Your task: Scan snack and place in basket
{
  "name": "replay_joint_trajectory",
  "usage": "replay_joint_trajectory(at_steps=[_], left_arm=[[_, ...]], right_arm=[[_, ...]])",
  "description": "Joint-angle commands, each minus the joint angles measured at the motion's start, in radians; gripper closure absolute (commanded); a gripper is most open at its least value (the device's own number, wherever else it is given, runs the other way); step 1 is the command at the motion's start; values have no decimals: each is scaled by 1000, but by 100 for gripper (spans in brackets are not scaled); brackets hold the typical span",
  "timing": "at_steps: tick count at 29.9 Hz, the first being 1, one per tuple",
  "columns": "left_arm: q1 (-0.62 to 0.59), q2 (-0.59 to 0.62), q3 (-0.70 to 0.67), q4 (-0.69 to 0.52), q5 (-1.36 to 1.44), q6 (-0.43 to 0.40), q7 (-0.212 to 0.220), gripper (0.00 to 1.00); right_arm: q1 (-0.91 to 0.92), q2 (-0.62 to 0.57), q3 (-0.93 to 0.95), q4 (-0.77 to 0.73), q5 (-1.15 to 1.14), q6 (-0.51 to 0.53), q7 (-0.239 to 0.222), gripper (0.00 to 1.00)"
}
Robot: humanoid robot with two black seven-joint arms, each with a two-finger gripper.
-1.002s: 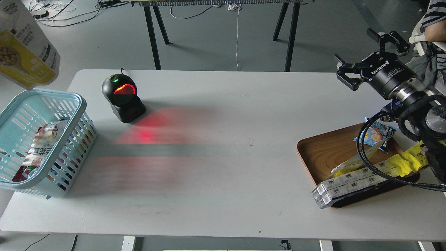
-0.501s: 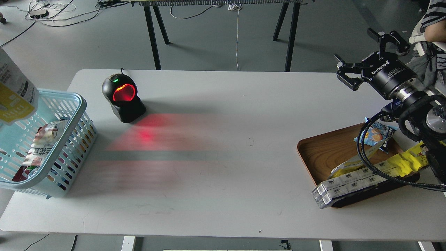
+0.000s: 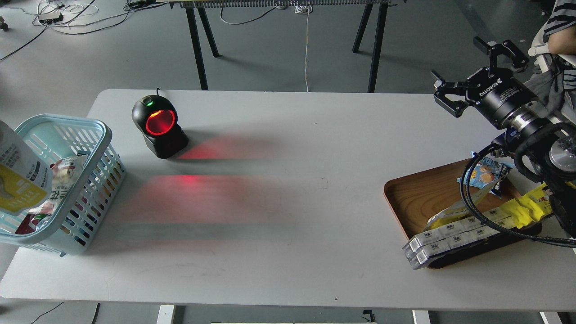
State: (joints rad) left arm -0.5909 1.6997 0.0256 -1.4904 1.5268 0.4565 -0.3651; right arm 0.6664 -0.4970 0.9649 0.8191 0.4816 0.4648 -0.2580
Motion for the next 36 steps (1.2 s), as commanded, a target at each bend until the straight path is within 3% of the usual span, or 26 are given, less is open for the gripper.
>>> replay_joint_trajectory(at_steps=[1,9,11,13,18,20,26,32,36], left_arm=[[0,-26,48,25,1,32,-1,100],[6,-57,88,51,1,32,0,94],[8,-66,88,65,3,32,-3,87],[9,-72,89,76,3,32,-11,74],[11,-78,88,98,3,32,-55,17],[9,-74,85,98,3,32,-57,7],[-4,-26,48,104,6,32,-57,1],[-33,40,-133,108,-31,32,-60,1],[-119,37,-245,125,-180,32,-58,1]], right_arm=[[-2,0,0,2,-9,0,-1,0],[-5,0,0,3,-18,0,-1,0],[-7,0,0,3,-18,0,-1,0],[-8,0,0,3,-18,2,-1,0],[-10,0,0,3,-18,2,-1,0],[-8,0,0,5,-18,2,-1,0],[-4,0,0,9,-20,2,-1,0],[4,-2,0,9,-21,2,-1,0],[5,-2,2,14,-21,2,-1,0]])
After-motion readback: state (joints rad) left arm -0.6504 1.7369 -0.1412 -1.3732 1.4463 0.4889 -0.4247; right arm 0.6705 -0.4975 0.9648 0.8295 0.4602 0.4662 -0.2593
